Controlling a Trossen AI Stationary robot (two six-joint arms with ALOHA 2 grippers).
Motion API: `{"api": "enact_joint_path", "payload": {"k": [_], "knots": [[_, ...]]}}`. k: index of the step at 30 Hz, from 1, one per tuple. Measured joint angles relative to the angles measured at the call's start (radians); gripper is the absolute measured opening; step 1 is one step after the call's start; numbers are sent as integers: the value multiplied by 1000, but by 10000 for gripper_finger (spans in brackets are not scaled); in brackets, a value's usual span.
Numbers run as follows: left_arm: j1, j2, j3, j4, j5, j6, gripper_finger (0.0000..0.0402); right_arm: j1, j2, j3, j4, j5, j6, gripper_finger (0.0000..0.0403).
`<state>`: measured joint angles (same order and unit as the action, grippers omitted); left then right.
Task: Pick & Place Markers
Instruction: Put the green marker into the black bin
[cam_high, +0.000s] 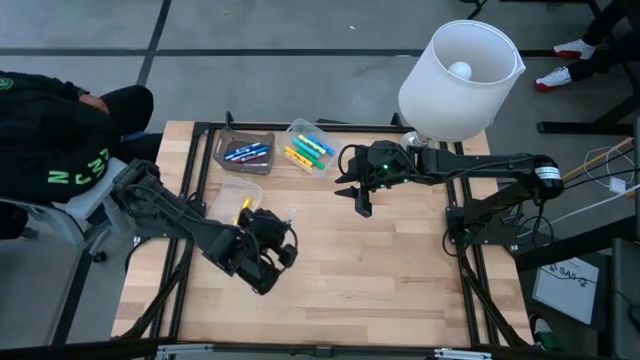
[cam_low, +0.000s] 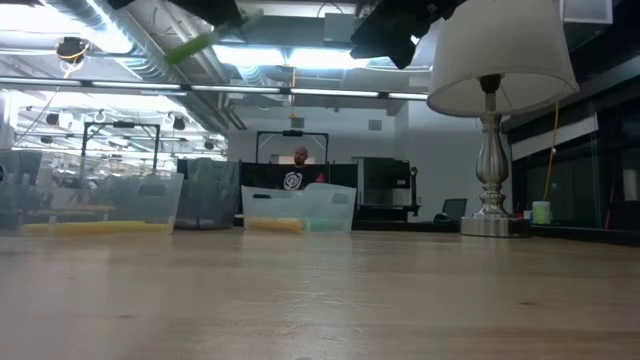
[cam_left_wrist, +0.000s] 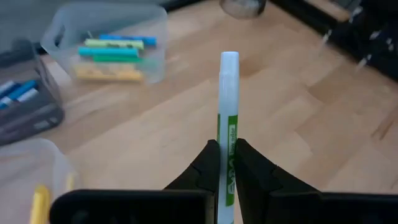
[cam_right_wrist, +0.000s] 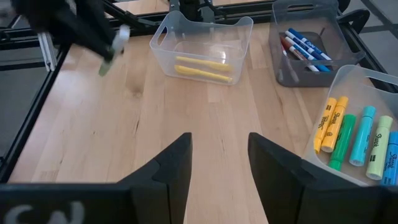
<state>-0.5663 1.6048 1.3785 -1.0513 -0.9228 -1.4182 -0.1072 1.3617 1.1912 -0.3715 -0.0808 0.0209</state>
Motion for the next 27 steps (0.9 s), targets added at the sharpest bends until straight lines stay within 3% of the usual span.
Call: {"api": "enact_joint_path", "payload": {"k": [10,18,27], "knots": [[2,-102,-8,-189,-76,-78,22,0,0,0,0,0,0,156],[2,-247,-219,-201,-136,-300,22,0,0,0,0,0,0,156],[78,-445,-348,-195,-166,-223,22,0,0,0,0,0,0,156]]}}
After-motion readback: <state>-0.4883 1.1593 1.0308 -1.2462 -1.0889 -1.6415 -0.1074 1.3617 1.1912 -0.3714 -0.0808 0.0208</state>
